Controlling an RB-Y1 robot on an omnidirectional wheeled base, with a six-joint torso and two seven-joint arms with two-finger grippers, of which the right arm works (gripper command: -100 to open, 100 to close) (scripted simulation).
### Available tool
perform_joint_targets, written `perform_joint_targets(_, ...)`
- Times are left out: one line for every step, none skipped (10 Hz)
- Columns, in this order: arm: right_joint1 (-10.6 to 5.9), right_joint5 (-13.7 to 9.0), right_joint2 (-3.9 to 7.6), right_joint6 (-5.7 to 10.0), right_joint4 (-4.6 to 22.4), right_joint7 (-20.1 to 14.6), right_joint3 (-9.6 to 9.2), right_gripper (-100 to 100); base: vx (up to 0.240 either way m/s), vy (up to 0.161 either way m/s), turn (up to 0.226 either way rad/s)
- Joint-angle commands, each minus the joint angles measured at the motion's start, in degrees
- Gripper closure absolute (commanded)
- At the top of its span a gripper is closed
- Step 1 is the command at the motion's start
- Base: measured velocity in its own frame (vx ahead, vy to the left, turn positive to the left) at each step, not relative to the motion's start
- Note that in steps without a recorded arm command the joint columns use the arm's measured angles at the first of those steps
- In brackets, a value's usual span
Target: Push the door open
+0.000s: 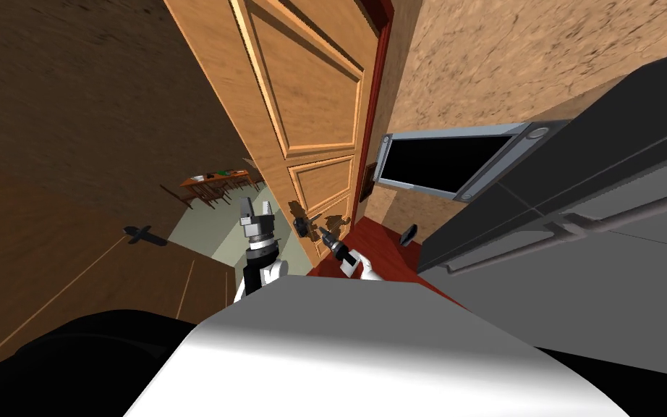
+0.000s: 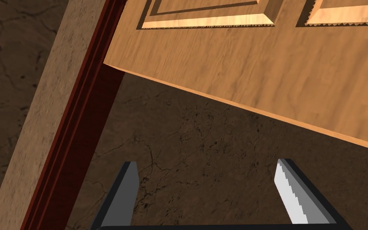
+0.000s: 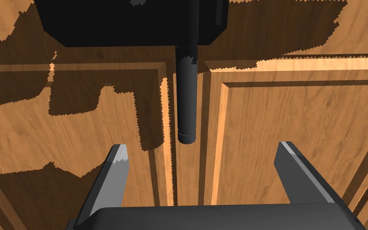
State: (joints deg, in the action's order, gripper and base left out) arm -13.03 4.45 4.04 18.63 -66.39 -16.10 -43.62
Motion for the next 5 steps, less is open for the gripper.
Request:
perform_joint_targets(-0.06,0.0,0.10,0.05,0.4,0.2,0.33,-100,0.168,0.140,0.043)
perform_joint_targets(-0.09,0.0,0.06,0.08,0.6,0.3,0.46,-100,0.126,0.147,0.024)
perform_joint_targets(-0.14,0.0,-0.12,0.14,1.0,0.4,0.72,-100,0.104,0.181,0.032)
perform_joint_targets(-0.20,0.0,-0.39,0.21,1.4,0.6,0.99,-100,0.134,0.204,0.042)
perform_joint_targets(-0.23,0.0,-0.56,0.24,1.6,0.7,1.12,-100,0.137,0.159,0.030)
